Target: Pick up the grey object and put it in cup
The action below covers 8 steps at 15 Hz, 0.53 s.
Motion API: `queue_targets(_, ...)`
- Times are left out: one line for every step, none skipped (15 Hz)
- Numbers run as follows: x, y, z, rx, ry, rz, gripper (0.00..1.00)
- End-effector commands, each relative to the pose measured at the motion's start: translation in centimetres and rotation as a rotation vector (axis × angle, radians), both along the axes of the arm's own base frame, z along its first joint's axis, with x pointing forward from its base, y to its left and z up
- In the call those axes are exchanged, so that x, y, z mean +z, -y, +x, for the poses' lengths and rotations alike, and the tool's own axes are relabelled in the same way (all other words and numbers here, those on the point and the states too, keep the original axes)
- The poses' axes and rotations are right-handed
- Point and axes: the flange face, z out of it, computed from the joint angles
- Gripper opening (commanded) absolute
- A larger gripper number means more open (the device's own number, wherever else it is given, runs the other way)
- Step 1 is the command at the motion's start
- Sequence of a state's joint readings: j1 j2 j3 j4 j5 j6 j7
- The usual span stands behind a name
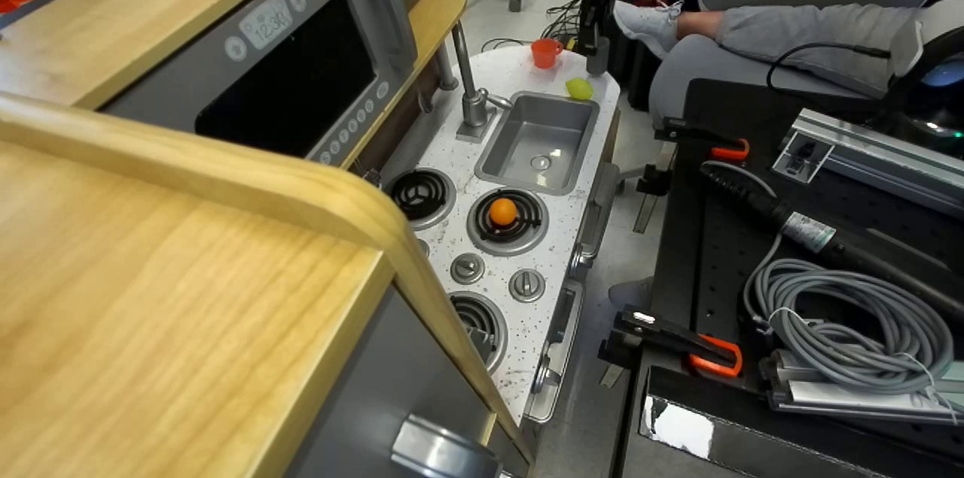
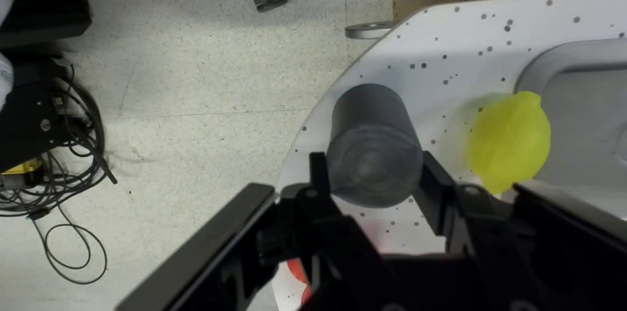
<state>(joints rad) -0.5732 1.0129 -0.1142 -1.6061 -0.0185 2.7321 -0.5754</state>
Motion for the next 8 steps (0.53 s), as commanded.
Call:
queue_targets(-0.1,0.1,1.7,0.024,0.032,-0.041,0.21)
queue_targets(-0.2,0.0,2.0,0.032,0.031,-0.050,0.21)
queue_targets(-0.4,-0.1,2.1,0.040,0.028,-0.056,0.21)
queue_targets(-0.7,-0.2,2.3,0.045,0.024,-0.058,0.21)
queue_targets(-1.1,-0.3,2.3,0.046,0.016,-0.054,0.21)
queue_targets(-1.6,-0.5,2.3,0.047,0.003,-0.052,0.71)
queue_targets(-2.0,-0.6,2.3,0.047,-0.001,-0.051,0.72)
queue_targets(-2.1,-0.7,2.3,0.043,-0.002,-0.049,0.77)
